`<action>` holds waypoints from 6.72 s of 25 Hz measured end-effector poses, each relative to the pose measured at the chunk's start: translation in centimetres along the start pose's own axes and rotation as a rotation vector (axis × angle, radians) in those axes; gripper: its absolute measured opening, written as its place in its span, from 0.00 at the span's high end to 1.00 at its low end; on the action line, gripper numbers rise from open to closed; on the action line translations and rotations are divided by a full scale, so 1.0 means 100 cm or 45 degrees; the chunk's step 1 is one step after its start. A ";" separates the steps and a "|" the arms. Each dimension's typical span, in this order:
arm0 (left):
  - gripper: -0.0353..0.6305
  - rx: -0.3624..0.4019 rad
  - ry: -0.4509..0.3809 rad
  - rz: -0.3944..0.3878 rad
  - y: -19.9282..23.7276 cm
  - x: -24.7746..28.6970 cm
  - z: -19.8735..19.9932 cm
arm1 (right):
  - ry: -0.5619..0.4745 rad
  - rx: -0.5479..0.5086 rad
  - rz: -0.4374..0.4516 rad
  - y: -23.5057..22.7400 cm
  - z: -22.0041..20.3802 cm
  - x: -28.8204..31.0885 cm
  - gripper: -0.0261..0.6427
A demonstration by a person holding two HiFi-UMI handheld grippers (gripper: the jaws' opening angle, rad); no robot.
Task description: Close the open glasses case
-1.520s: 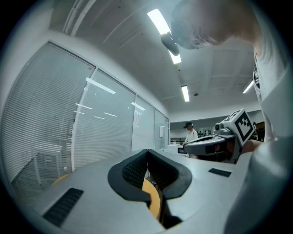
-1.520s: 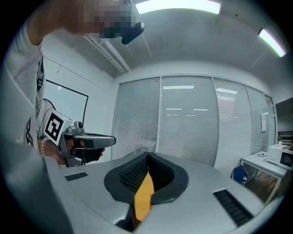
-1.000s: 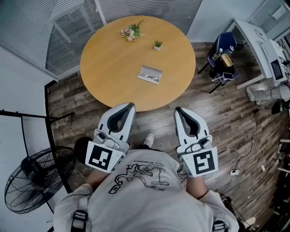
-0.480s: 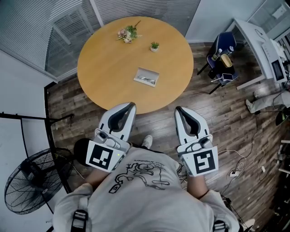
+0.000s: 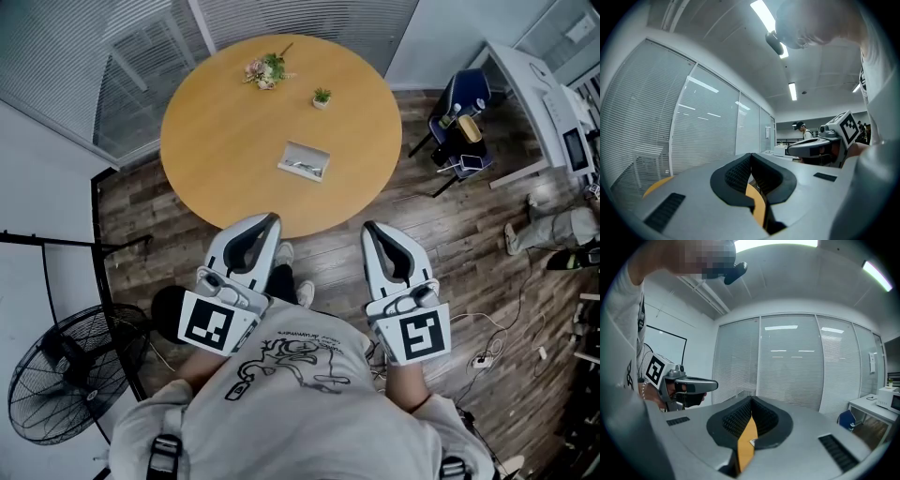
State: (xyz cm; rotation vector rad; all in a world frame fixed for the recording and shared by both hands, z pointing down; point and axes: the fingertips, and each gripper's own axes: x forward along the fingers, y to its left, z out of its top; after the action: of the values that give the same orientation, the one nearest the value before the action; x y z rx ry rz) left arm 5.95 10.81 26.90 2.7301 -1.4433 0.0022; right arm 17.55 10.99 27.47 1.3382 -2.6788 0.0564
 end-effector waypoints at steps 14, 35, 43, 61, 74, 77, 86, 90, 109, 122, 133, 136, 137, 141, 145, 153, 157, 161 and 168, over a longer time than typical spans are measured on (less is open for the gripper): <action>0.91 -0.003 -0.020 -0.001 0.050 0.023 0.005 | 0.003 -0.019 -0.003 -0.005 0.011 0.053 0.95; 0.91 -0.027 -0.019 -0.012 0.128 0.085 0.001 | 0.148 -0.041 -0.013 -0.038 -0.001 0.142 0.95; 0.91 -0.027 -0.016 -0.045 0.157 0.113 0.000 | 0.052 -0.025 -0.024 -0.049 0.014 0.184 0.95; 0.91 -0.052 -0.017 -0.093 0.219 0.141 -0.005 | -0.025 0.003 -0.064 -0.048 0.031 0.258 0.95; 0.91 -0.062 -0.023 -0.118 0.227 0.148 -0.013 | -0.013 -0.013 -0.081 -0.050 0.024 0.269 0.95; 0.91 -0.061 -0.024 -0.118 0.224 0.152 -0.014 | -0.021 -0.023 -0.075 -0.053 0.025 0.269 0.95; 0.91 -0.067 0.000 -0.123 0.217 0.158 -0.031 | 0.088 -0.053 -0.039 -0.059 -0.004 0.261 0.95; 0.91 -0.085 0.034 -0.118 0.219 0.163 -0.046 | -0.020 -0.032 -0.050 -0.063 0.000 0.270 0.95; 0.91 -0.100 0.224 -0.148 0.220 0.177 -0.141 | 0.159 -0.126 -0.019 -0.070 -0.079 0.281 0.89; 0.88 -0.123 0.392 -0.154 0.228 0.185 -0.215 | 0.365 -0.088 -0.051 -0.090 -0.158 0.289 0.87; 0.86 -0.131 0.552 -0.172 0.229 0.193 -0.281 | 0.487 -0.128 -0.012 -0.099 -0.222 0.301 0.86; 0.86 -0.128 0.591 -0.180 0.230 0.194 -0.299 | 0.525 -0.146 -0.001 -0.101 -0.239 0.305 0.86; 0.86 -0.126 0.601 -0.183 0.230 0.195 -0.304 | 0.536 -0.151 0.001 -0.102 -0.244 0.306 0.86; 0.86 -0.111 0.641 -0.191 0.230 0.198 -0.325 | 0.572 -0.166 0.008 -0.108 -0.261 0.310 0.86; 0.86 -0.083 0.680 -0.202 0.231 0.196 -0.349 | 0.605 -0.172 0.012 -0.112 -0.275 0.311 0.86; 0.86 -0.040 0.777 -0.219 0.233 0.199 -0.382 | 0.682 -0.206 0.038 -0.122 -0.305 0.316 0.86; 0.86 -0.028 0.795 -0.233 0.233 0.201 -0.400 | 0.713 -0.219 0.049 -0.127 -0.320 0.319 0.86; 0.86 -0.005 0.842 -0.254 0.232 0.199 -0.416 | 0.743 -0.243 0.059 -0.131 -0.332 0.323 0.86; 0.86 0.025 0.887 -0.291 0.231 0.199 -0.434 | 0.800 -0.275 0.089 -0.133 -0.352 0.329 0.86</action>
State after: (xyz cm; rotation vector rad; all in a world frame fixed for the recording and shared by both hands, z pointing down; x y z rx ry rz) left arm -0.87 -16.57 71.86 2.4847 -0.9301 0.8580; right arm 12.71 -19.58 66.73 0.9578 -2.1274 0.1601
